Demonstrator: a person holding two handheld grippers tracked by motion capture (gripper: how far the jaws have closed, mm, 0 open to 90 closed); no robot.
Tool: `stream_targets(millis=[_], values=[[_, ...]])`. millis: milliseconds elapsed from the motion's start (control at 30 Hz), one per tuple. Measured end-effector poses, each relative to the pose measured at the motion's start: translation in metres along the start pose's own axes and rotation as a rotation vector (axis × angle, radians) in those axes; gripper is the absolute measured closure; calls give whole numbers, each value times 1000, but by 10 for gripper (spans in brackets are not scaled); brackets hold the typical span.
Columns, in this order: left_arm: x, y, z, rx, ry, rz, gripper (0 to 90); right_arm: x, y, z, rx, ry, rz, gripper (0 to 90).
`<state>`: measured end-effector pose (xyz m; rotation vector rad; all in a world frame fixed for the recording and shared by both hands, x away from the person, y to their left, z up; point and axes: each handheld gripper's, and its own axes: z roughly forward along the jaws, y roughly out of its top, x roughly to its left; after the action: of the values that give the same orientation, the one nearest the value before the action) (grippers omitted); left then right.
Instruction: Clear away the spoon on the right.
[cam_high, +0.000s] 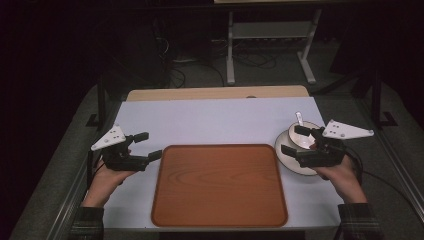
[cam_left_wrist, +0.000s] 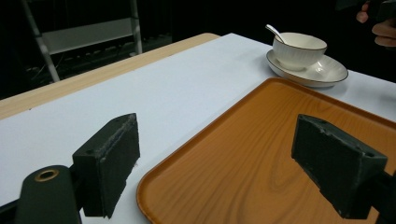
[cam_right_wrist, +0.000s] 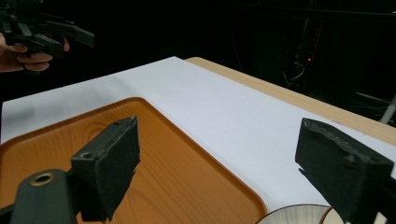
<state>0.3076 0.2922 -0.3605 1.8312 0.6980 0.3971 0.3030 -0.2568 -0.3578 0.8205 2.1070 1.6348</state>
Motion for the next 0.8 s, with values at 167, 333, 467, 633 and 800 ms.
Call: stream_targets(millis=[167, 333, 467, 633, 800], values=[[1, -1, 1, 6, 1, -1, 148, -4, 0, -2, 32, -18, 30, 148], [2, -3, 1, 13, 2, -8, 149, -7, 4, -2, 98, -64, 46, 241], [2, -4, 1, 13, 2, -10, 150, -12, 5, -1, 121, -96, 55, 311], [2, -5, 1, 20, 3, -10, 150, -18, 6, 3, 148, -128, 65, 392], [2, -5, 0, 20, 7, -12, 151, -24, 7, 9, 174, -168, 54, 513]])
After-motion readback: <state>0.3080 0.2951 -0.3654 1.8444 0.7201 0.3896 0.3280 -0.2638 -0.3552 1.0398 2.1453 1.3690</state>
